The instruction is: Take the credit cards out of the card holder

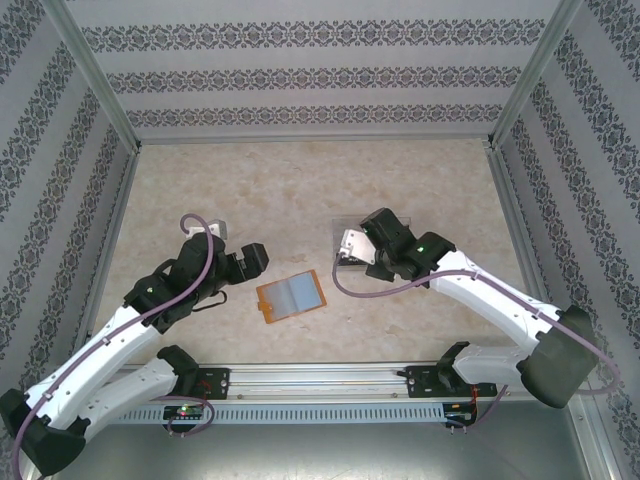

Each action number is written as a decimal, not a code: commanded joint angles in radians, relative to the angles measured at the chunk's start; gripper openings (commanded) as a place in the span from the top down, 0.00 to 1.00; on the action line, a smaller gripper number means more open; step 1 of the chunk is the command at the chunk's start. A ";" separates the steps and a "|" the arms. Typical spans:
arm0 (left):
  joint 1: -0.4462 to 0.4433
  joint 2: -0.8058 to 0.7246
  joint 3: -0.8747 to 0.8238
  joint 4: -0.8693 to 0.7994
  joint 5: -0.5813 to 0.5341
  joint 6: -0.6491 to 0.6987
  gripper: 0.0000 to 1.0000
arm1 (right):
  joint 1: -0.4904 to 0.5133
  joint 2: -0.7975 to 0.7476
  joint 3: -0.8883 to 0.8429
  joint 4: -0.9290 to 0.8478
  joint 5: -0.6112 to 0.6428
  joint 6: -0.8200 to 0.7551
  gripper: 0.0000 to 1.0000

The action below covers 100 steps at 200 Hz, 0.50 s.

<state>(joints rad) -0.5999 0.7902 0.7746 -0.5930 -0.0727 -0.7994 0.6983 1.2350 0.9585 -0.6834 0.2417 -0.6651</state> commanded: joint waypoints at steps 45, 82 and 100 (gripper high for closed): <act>0.011 -0.058 -0.053 -0.014 -0.029 0.013 0.00 | -0.073 -0.002 -0.108 0.075 0.062 -0.232 1.00; 0.012 -0.071 -0.059 -0.018 -0.042 0.013 0.00 | -0.102 0.033 -0.123 0.125 0.044 -0.264 1.00; 0.012 -0.076 -0.061 -0.021 -0.042 0.015 0.00 | -0.112 0.049 -0.125 0.139 0.036 -0.265 1.00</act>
<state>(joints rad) -0.5999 0.7319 0.7242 -0.5930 -0.0887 -0.7986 0.6029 1.2606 0.8528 -0.5877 0.2874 -0.8963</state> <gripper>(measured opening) 0.996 0.065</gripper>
